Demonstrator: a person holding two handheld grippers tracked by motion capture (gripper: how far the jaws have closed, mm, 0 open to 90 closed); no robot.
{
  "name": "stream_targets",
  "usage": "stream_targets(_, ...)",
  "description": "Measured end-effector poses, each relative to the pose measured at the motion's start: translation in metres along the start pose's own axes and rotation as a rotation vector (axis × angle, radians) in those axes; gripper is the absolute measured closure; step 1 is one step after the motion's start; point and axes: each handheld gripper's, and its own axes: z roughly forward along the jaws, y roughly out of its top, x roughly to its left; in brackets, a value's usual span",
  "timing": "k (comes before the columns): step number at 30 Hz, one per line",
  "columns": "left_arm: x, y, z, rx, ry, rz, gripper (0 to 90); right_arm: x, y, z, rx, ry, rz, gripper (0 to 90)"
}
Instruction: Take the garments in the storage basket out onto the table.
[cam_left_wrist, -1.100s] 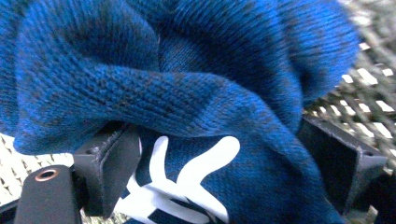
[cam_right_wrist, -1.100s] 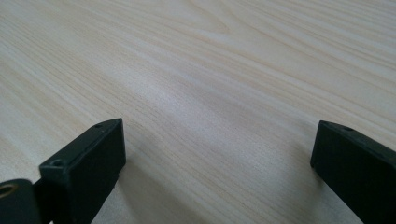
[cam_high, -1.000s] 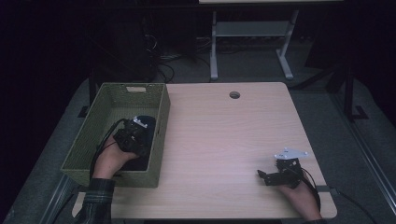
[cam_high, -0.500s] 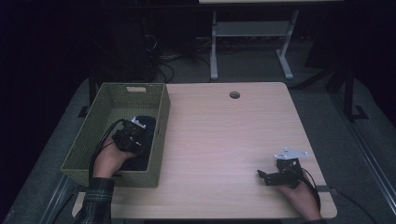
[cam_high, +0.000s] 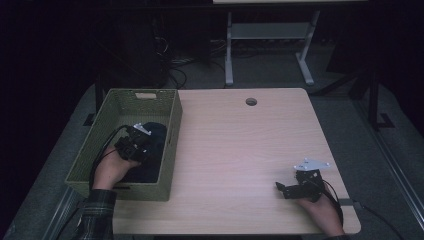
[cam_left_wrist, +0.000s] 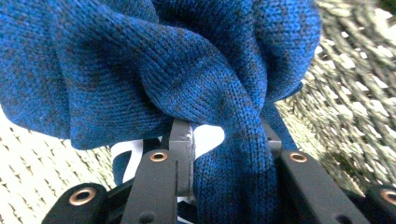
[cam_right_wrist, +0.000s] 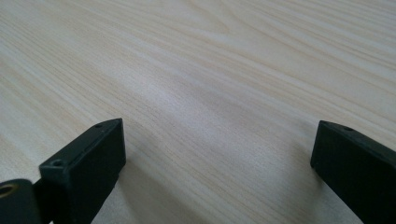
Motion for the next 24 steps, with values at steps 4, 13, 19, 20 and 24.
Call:
stream_targets(4,0.002,0.005,-0.013,-0.015,-0.004,-0.002,68.6,0.0,0.0,0.0,0.0,-0.001,0.001,2.8)
stream_targets(13,0.005,0.015,-0.035,-0.007,-0.011,-0.003,69.2,0.0,0.0,0.0,0.002,0.0,0.004,2.8)
stream_targets(19,0.008,0.023,-0.048,-0.001,-0.009,0.005,69.4,0.0,0.0,0.0,0.001,0.001,0.004,2.9)
stream_targets(20,0.009,0.025,-0.051,-0.002,-0.01,0.006,69.4,0.0,0.0,0.0,0.002,0.001,0.004,2.8)
stream_targets(24,0.01,0.031,-0.063,-0.016,-0.006,0.017,69.7,0.0,0.0,0.0,0.003,0.001,0.004,2.8)
